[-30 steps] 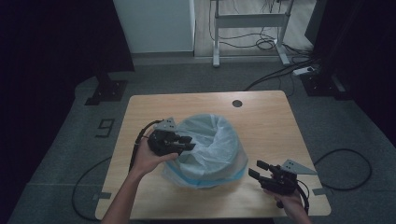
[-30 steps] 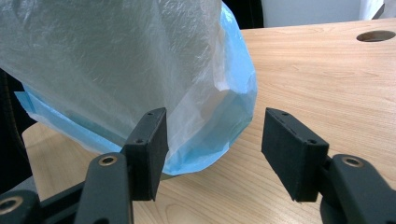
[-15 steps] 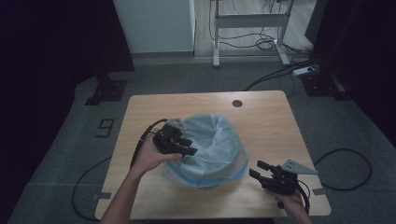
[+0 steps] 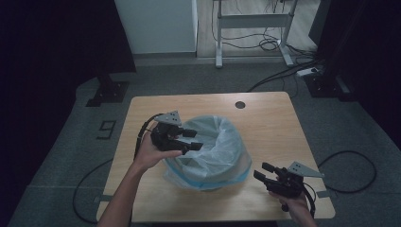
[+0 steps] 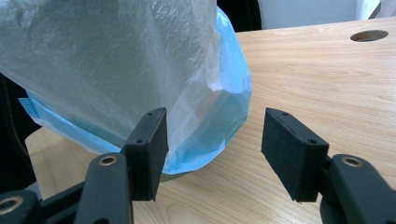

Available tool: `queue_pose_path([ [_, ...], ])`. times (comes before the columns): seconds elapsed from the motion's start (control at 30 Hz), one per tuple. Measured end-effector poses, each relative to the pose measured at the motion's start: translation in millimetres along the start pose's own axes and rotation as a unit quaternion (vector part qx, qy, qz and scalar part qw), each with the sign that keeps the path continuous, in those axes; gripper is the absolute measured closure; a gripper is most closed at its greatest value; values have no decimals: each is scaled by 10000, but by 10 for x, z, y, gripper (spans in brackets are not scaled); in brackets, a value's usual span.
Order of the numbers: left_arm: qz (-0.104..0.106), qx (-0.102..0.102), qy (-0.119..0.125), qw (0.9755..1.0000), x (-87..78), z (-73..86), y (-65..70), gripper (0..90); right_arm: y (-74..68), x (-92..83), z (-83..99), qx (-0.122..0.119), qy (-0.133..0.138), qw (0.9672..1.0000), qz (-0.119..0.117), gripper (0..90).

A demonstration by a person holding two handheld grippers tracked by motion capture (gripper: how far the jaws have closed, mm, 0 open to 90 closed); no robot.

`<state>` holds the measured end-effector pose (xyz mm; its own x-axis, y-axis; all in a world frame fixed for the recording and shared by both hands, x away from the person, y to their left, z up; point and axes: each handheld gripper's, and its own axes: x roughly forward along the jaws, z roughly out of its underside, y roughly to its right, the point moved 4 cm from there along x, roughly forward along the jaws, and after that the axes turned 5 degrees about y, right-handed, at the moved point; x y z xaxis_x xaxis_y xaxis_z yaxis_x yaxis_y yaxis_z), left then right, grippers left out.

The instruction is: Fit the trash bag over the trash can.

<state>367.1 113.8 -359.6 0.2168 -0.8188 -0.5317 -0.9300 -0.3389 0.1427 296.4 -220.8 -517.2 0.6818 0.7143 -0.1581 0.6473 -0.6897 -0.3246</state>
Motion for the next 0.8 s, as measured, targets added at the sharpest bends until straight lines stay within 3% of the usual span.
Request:
queue_pose_path([
  [0.3, 273, 272, 53, 9992, 90, -114, -1, 422, 29, 4, 10, 38, -10, 10000, 3, 401],
  [0.5, 489, 471, -347, 9971, 331, -193, 72, 432, 17, -13, -6, 31, 24, 10000, 6, 401],
  [0.63, 510, 633, -635, 9947, 445, -208, 121, 447, 16, 4, 11, 24, -25, 10000, 8, 401],
  [0.8, 469, 665, -780, 9936, 496, -212, 112, 485, 2, 11, 12, 6, -26, 10000, -10, 401],
])
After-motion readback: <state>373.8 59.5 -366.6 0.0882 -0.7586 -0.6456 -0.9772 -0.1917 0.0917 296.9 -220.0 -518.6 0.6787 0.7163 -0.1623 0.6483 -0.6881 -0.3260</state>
